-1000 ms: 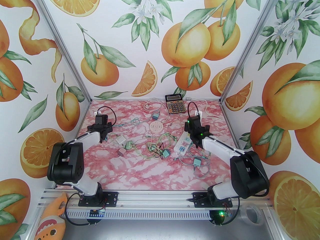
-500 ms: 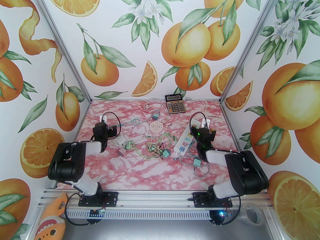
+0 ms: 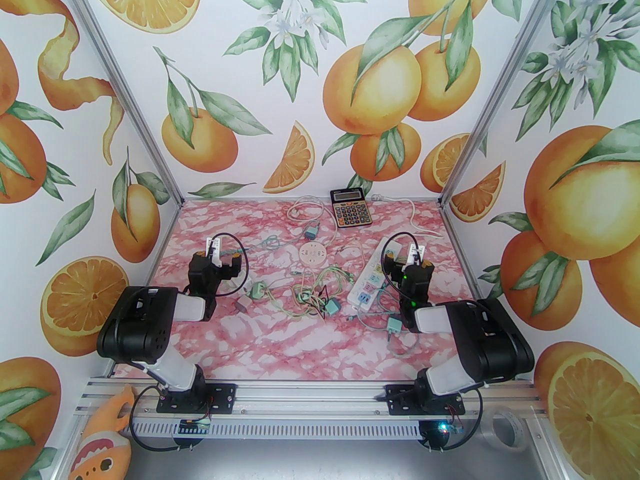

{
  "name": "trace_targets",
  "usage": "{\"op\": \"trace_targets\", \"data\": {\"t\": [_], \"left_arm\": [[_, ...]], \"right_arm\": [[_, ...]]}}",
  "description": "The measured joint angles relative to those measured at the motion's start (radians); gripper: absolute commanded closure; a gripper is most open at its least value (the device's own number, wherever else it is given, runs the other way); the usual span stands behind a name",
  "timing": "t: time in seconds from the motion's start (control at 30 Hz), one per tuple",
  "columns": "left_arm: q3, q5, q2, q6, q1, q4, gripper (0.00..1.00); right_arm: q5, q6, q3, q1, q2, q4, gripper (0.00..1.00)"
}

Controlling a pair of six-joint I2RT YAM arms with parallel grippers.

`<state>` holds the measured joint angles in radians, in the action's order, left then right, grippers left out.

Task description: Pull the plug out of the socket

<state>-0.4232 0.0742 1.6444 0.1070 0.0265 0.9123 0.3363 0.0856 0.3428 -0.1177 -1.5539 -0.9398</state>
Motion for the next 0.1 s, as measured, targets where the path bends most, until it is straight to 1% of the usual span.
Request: {"op": "trace_targets", "data": {"t": [0.1], "left_arm": [[0.000,0.000,0.000,0.001,0.000,0.003,0.00]], "right_arm": [[-0.004,-0.001,0.000,0.000,0.000,0.000,0.00]]}}
